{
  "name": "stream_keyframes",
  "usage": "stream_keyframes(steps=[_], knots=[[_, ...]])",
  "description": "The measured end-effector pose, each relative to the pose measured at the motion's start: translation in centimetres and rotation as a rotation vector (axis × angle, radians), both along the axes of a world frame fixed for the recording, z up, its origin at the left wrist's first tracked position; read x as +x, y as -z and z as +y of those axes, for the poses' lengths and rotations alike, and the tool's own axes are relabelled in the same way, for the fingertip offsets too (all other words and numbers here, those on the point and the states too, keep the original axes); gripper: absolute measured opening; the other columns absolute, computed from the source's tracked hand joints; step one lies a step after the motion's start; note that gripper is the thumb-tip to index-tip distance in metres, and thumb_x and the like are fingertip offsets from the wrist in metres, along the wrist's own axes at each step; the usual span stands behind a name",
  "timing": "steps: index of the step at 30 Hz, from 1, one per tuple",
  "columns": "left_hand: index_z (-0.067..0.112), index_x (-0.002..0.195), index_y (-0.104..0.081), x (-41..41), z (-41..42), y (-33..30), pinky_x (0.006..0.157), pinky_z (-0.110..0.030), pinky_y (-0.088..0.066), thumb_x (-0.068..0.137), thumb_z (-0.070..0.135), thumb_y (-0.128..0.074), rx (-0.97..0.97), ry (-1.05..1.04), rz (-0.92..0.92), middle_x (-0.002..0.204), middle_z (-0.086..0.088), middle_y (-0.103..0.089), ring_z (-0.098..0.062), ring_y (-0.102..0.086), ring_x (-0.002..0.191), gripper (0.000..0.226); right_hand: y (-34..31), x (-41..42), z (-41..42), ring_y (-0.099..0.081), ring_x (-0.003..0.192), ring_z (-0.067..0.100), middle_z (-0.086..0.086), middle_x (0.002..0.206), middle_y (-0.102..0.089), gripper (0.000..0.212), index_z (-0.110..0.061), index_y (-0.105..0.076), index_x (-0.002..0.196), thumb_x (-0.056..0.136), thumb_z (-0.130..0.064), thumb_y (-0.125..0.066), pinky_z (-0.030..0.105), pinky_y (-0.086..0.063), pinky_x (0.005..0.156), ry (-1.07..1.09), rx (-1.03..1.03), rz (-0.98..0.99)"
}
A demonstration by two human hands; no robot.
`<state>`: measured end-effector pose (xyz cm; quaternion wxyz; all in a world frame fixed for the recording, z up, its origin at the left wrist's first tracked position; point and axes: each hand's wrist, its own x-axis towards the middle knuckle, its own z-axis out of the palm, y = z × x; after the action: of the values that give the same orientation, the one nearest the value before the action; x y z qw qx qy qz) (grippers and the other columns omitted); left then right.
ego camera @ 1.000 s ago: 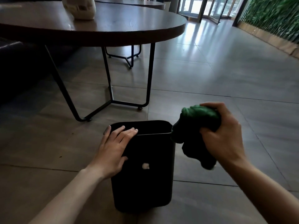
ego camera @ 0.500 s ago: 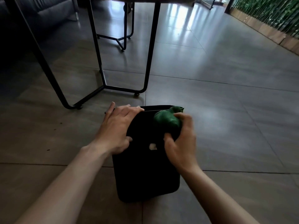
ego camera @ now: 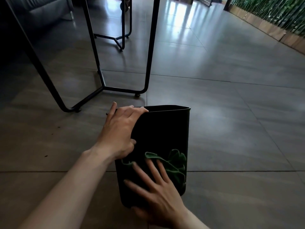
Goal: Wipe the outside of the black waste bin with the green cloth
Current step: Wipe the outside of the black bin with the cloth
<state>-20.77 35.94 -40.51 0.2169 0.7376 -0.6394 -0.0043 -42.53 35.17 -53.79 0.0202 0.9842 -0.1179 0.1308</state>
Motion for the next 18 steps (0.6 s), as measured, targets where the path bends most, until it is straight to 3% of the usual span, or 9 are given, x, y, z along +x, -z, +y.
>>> stream_keyframes(steps=[3, 7, 13, 16, 18], knots=[[0.04, 0.145, -0.03, 0.0, 0.2, 0.1, 0.123, -0.04, 0.011, 0.061, 0.014, -0.082, -0.009, 0.003, 0.0, 0.146, 0.016, -0.042, -0.009, -0.022, 0.146, 0.102, 0.6, -0.2, -0.4, -0.033, 0.154, 0.042, 0.005, 0.167, -0.038, 0.042, -0.038, -0.056, 0.142, 0.104, -0.053, -0.055, 0.06, -0.037, 0.12, -0.034, -0.117, -0.07], [0.037, 0.146, -0.032, -0.1, 0.0, -0.1, 0.123, -0.041, 0.011, 0.06, 0.013, -0.082, 0.0, 0.002, 0.021, 0.147, 0.015, -0.042, -0.01, -0.023, 0.146, 0.102, -0.4, -0.9, -3.0, -0.039, 0.15, 0.043, 0.011, 0.163, -0.044, 0.027, -0.03, -0.059, 0.133, 0.105, -0.031, -0.056, 0.061, -0.044, 0.113, -0.03, -0.14, -0.145], [0.037, 0.147, -0.032, -0.2, -0.2, -0.5, 0.122, -0.039, 0.015, 0.062, 0.01, -0.081, 0.017, 0.004, 0.034, 0.151, 0.019, -0.038, -0.008, -0.018, 0.148, 0.102, -6.3, -0.5, -9.9, -0.032, 0.155, 0.038, 0.013, 0.164, -0.04, 0.055, -0.025, -0.054, 0.137, 0.09, -0.006, -0.074, 0.063, -0.048, 0.11, 0.407, 0.242, -0.558], [0.037, 0.147, -0.032, -0.1, -0.5, -0.5, 0.122, -0.039, 0.015, 0.062, 0.011, -0.08, 0.026, 0.007, 0.038, 0.151, 0.019, -0.038, -0.008, -0.018, 0.148, 0.101, -8.4, 1.5, -11.2, -0.031, 0.156, 0.036, 0.012, 0.165, -0.039, 0.056, -0.024, -0.052, 0.14, 0.091, -0.006, -0.074, 0.062, -0.048, 0.11, 0.42, 0.332, -0.654], [0.037, 0.147, -0.032, 0.1, -0.6, -0.4, 0.122, -0.039, 0.014, 0.062, 0.012, -0.08, 0.029, 0.003, 0.032, 0.151, 0.019, -0.038, -0.008, -0.018, 0.148, 0.101, -7.8, 2.2, -10.3, -0.024, 0.159, 0.037, 0.011, 0.166, -0.037, 0.058, -0.023, -0.056, 0.141, 0.089, -0.005, -0.074, 0.064, -0.039, 0.117, 0.384, 0.296, -0.588]])
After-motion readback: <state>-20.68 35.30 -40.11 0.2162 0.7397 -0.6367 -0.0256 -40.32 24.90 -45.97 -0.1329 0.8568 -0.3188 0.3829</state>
